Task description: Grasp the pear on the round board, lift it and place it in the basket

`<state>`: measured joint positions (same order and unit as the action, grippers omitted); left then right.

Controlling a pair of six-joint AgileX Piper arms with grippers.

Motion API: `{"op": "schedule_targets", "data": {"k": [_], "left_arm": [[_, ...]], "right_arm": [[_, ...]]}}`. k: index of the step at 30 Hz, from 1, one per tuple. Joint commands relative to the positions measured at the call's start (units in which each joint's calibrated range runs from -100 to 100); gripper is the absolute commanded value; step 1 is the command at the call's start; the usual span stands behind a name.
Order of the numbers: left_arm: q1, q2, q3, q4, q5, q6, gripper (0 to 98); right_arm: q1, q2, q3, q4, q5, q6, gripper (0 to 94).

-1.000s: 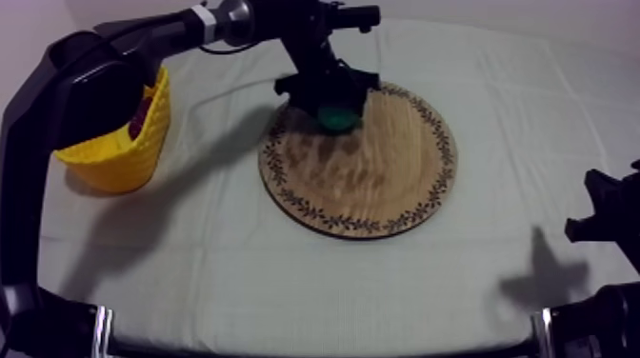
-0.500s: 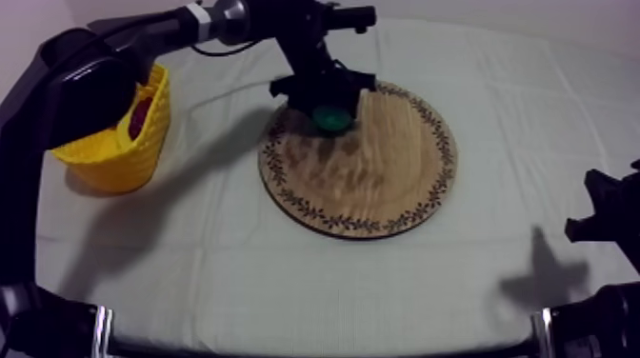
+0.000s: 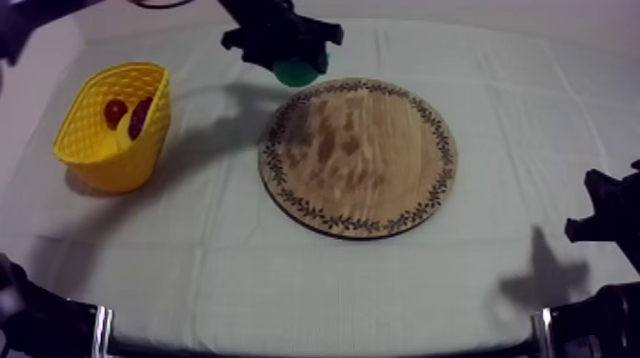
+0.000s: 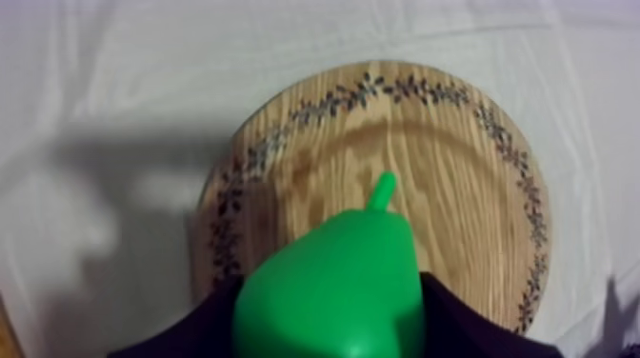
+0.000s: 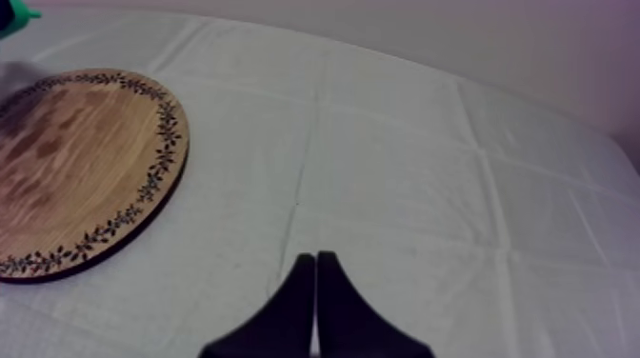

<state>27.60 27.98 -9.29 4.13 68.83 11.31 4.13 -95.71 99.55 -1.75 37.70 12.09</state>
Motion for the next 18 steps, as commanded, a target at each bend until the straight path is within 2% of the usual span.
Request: {"op": "schedule_targets", "data": {"k": [1, 7, 18], "left_arm": [[-0.05, -10.06, 10.65, 0.01, -1.88, -0.45, 46.0], [-2.16, -20.87, 20.34, -0.13, -4.04, -1.26, 47.7], [-13.04, -30.75, 25.70, -0.06, 0.63, -5.50, 49.1]], "right_arm": [[0.01, -0.05, 0.00, 0.02, -0.04, 0.00, 0.3], [0.01, -0.05, 0.00, 0.02, -0.04, 0.00, 0.3], [0.01, -0.05, 0.00, 0.02, -0.04, 0.00, 0.3]]}}
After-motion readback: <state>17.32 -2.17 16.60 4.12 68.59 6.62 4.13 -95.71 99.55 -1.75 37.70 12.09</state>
